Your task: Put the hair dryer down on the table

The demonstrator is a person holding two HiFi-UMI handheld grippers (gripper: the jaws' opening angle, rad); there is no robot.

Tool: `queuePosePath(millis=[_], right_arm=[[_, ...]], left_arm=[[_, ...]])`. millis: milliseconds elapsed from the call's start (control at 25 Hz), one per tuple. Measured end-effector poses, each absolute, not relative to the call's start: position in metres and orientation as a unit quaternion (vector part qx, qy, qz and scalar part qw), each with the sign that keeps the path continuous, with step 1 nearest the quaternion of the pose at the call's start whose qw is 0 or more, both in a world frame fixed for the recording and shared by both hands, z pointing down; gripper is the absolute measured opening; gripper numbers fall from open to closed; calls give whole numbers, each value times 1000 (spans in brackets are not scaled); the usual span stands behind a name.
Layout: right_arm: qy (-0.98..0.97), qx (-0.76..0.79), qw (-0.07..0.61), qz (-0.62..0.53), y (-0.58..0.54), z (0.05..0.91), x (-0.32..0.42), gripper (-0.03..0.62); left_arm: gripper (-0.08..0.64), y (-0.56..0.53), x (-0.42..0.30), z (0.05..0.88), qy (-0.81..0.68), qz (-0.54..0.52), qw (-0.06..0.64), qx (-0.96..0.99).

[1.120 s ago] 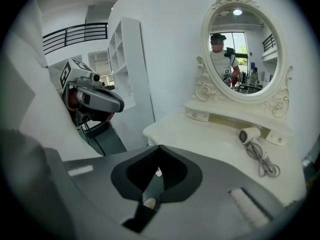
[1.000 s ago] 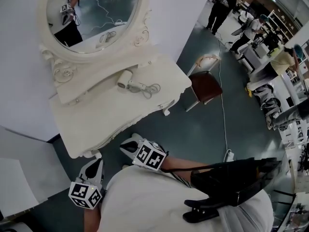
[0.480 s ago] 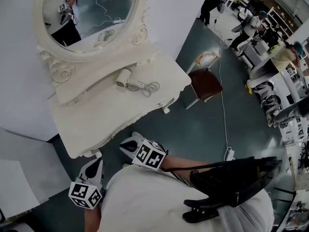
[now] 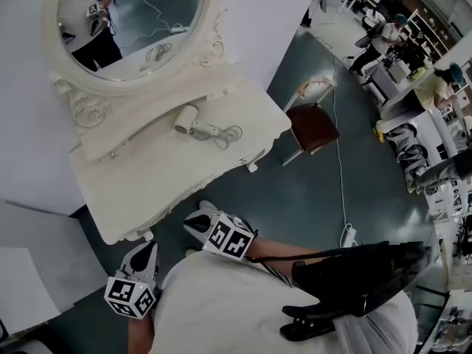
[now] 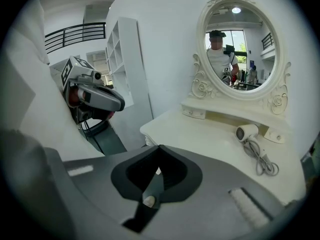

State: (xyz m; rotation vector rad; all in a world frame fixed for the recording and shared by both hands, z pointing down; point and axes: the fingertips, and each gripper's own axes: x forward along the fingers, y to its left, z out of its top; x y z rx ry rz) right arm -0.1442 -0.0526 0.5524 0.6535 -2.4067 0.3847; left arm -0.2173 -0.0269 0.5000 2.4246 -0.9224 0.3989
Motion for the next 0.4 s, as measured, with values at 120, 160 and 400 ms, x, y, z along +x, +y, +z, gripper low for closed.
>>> queuePosePath(millis=[120, 160, 400], right_arm=[[-907, 251, 304, 149, -59, 555, -137, 0], [-906, 253, 304, 148, -63, 556, -134, 0], [-900, 269, 311, 143, -93, 559, -112, 0]], left_arm=[[2, -35, -212, 502, -336, 151, 257, 894], [2, -39, -210, 503, -335, 152, 257, 894], [2, -68, -198, 502, -325, 159, 253, 897]])
